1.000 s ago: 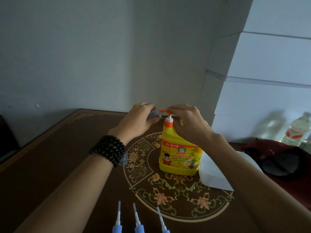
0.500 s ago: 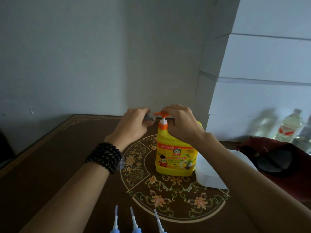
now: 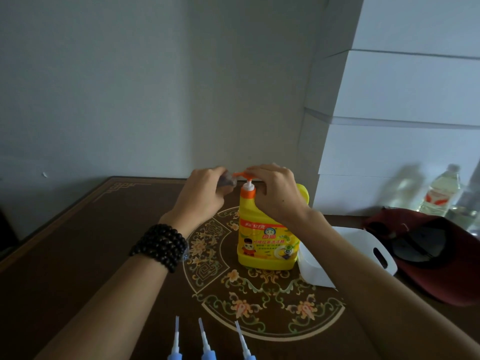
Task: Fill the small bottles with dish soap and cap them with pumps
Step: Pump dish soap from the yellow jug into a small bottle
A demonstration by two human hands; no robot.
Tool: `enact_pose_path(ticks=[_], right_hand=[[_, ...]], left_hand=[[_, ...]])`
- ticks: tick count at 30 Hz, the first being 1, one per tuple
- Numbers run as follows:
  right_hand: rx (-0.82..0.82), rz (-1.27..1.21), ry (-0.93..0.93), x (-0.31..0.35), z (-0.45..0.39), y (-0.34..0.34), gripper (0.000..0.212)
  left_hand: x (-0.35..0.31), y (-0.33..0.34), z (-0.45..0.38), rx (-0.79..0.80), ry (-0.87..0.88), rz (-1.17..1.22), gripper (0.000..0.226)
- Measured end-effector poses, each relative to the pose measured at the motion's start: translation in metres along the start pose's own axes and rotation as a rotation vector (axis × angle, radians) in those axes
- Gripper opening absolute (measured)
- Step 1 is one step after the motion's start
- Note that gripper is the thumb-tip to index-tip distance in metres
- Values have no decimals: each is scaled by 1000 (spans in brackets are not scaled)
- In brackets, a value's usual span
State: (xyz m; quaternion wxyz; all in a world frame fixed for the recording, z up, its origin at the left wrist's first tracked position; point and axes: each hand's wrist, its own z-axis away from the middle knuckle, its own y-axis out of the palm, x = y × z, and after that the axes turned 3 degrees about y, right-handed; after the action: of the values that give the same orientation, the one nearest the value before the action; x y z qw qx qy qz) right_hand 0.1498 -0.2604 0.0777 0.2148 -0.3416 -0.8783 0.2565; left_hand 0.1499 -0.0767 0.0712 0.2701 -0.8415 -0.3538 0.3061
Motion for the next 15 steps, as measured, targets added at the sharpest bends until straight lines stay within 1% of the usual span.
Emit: enact_pose_path(ticks=[3, 5, 8, 12, 15], right_hand=[[22, 41, -2, -6, -6, -2, 35], [-8, 35, 6, -7, -5, 0, 34], [-50, 10, 47, -7, -1, 7, 27], [-42, -10, 63, -3, 8, 15, 33], [-71, -24, 31, -1, 5, 7, 33]], left_hand=[[-3, -4, -6, 3, 14, -39, 15], [-3, -2, -6, 6, 16, -44, 10], [-1, 3, -3, 20, 3, -52, 4], [3, 10, 8, 74, -15, -23, 4], [2, 5, 2, 49, -12, -11, 5]])
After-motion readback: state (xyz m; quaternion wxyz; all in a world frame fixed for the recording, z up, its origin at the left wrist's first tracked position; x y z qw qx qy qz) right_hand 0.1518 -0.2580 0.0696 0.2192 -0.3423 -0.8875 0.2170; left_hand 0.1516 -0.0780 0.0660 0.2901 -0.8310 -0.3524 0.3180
